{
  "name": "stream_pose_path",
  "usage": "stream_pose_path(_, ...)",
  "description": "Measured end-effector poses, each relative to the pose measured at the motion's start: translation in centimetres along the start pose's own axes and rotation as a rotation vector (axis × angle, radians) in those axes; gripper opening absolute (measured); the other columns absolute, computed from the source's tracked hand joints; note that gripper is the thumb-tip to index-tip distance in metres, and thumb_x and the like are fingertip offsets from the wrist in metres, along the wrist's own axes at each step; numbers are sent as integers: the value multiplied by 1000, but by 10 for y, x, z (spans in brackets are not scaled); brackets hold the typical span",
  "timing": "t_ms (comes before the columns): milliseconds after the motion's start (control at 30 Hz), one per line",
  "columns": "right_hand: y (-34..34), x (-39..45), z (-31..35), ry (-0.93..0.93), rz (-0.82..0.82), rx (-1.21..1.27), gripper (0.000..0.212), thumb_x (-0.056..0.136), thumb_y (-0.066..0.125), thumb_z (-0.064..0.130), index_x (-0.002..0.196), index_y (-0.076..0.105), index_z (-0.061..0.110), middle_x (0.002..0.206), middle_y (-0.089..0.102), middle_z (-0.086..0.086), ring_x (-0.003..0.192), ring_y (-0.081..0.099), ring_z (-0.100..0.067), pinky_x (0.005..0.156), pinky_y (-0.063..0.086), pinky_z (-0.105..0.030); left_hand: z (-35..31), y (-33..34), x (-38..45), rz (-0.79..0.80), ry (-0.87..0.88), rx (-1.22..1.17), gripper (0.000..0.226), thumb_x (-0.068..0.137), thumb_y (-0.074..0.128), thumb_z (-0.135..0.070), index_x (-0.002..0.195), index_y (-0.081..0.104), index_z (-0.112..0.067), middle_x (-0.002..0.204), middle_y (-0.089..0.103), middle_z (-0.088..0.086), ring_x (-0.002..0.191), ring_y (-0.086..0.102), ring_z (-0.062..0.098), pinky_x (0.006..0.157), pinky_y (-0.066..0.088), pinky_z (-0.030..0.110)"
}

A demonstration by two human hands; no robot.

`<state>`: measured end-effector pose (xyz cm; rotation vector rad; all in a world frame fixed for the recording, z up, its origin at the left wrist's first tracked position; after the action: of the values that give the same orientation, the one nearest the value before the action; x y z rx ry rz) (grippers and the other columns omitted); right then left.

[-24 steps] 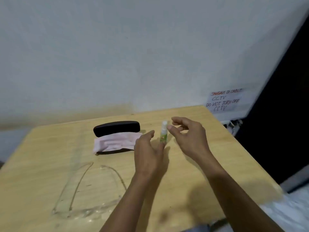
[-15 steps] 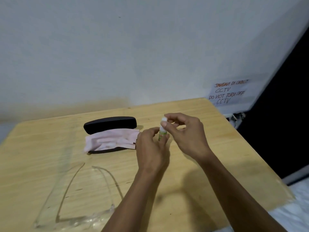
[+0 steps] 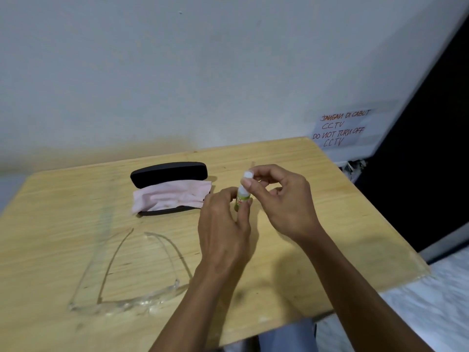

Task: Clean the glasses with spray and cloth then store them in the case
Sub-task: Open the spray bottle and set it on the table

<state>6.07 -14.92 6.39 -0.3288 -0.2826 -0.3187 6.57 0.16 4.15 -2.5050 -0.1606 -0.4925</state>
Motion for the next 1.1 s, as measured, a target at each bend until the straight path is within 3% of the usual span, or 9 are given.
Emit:
stream_pose_path(200,-5,-17,20,-10,25,32,10,90,73,29,98,73,23,95,74,7,93,66,-16,63,51,-27,0,-14,-22,-1,9,22,24,88,65,-32,108,69,-17,96,70,-5,93,58,17,70,37,26)
stream_pose_path(300,-10,-20,37,-31,30,59,7,91,72,26,97,73,22,96,75,7,93,67,-12,66,53,-25,-4,-21,-29,-26,18,3,23,87,68,-30,105,70,-16,94,70,-5,92,60,18,72,42,29)
stream_pose_path(367,-22,-20,51,-60,-26,107,6,91,72,23,97,72,21,92,74,9,88,67,-6,70,55,-25,-7,-28,-31,-46,24,-18,22,86,69,-28,103,71,-16,92,69,-6,90,61,18,72,43,29)
stream_pose_path(467,-43,-21,60,-92,-129,134,12,92,71,25,103,71,20,92,72,6,91,68,-14,74,59,-29,-9,-35,-32,-69,27,-44,21,85,71,-28,102,71,-16,90,69,-6,88,62,17,74,45,30)
stream_pose_path(533,-50,-23,55,-85,-169,112,17,93,71,26,109,70,21,93,72,2,93,68,-15,73,58,-25,-7,-39,-32,-70,15,-69,20,86,70,-29,102,70,-18,89,70,-6,88,62,16,77,49,33)
stream_pose_path(600,-50,-27,39,-59,-197,23,18,93,70,25,110,70,21,91,70,6,89,66,-5,69,53,-16,-5,-43,-30,-78,1,-89,18,86,70,-29,102,70,-20,88,69,-8,88,62,15,79,50,34)
stream_pose_path(667,-49,-29,13,-1,-221,-93,15,92,71,28,106,70,22,89,70,10,85,63,1,68,52,-17,-1,-45,-28,-87,-20,-120,16,86,70,-27,100,71,-20,89,70,-9,88,63,14,80,50,35)
stream_pose_path(933,-50,-15,-68,180,-188,-423,18,87,71,40,101,72,29,88,69,17,101,64,-20,87,54,-45,3,-29,-19,-65,-62,-138,18,86,70,-28,102,70,-20,92,69,-9,93,62,14,82,48,31)
stream_pose_path(1100,-53,-13,-74,174,-178,-611,23,89,69,43,107,72,30,96,68,17,112,53,-19,100,40,-43,1,-12,-12,-34,-67,-141,18,86,70,-28,102,72,-20,89,63,-17,95,60,13,81,50,35)
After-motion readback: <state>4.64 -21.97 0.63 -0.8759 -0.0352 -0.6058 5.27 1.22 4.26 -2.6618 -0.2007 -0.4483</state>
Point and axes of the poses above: each hand's wrist, its own x-axis towards the middle knuckle, its own y-axis out of the palm, z = x × y, the point moved 10 cm from there along x, towards the middle knuckle
